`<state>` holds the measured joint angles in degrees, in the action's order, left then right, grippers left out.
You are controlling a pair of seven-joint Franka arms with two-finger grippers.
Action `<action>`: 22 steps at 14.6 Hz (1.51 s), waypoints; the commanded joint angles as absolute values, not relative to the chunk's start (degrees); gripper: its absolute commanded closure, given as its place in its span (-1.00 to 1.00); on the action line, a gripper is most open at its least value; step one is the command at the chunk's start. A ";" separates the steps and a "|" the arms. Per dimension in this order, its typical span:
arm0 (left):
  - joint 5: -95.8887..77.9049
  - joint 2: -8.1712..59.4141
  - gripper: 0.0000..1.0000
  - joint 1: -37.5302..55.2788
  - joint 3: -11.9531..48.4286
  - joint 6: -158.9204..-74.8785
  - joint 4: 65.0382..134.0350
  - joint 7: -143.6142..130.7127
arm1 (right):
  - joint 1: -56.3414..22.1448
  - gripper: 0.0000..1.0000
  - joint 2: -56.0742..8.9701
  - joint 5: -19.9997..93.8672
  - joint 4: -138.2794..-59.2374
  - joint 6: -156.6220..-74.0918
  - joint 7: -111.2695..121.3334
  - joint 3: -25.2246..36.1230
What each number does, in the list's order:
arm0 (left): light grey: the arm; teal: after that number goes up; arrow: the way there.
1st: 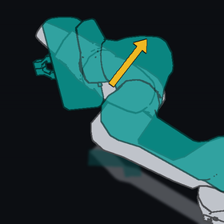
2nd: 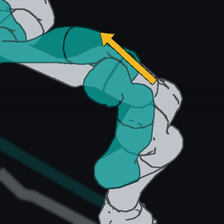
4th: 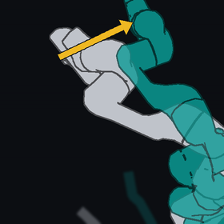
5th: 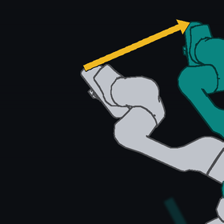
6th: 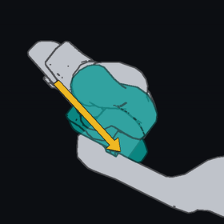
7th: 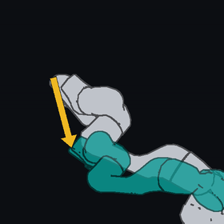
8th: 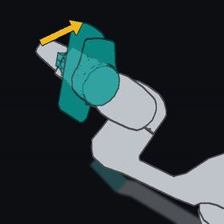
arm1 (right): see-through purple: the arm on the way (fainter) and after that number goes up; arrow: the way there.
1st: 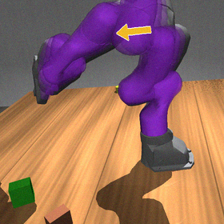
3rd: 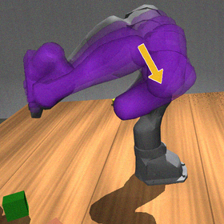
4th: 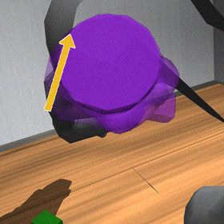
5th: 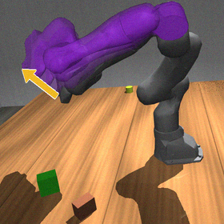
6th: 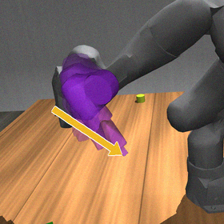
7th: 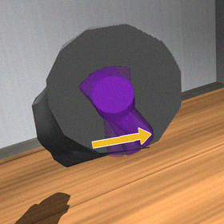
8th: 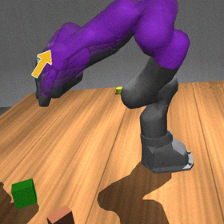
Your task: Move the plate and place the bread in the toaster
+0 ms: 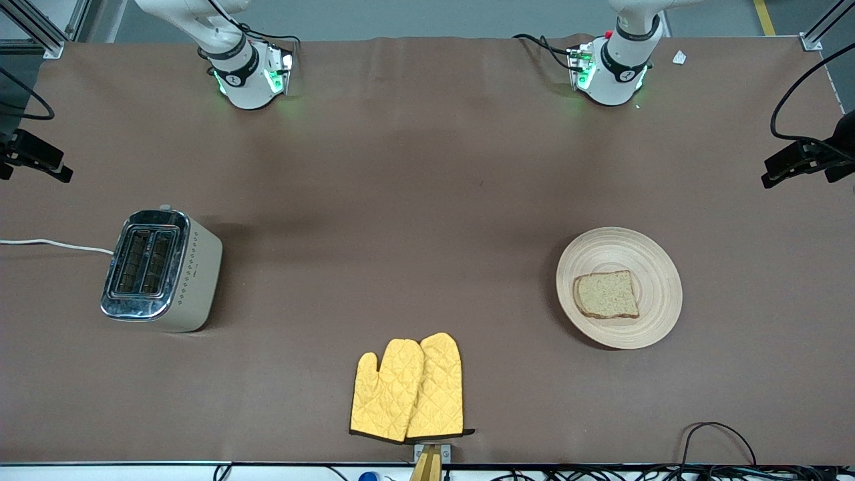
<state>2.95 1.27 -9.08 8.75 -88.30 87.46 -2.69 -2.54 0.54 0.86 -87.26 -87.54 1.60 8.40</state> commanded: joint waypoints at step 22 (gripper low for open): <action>-36.29 39.88 -1.00 -24.25 8.79 -103.62 83.77 22.57 | -4.83 -1.00 1.14 -2.81 -90.00 -90.53 0.53 8.35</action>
<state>-33.27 36.24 -23.17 8.43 -103.98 87.21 19.42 -4.44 0.51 -1.48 -89.33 -90.33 1.54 8.32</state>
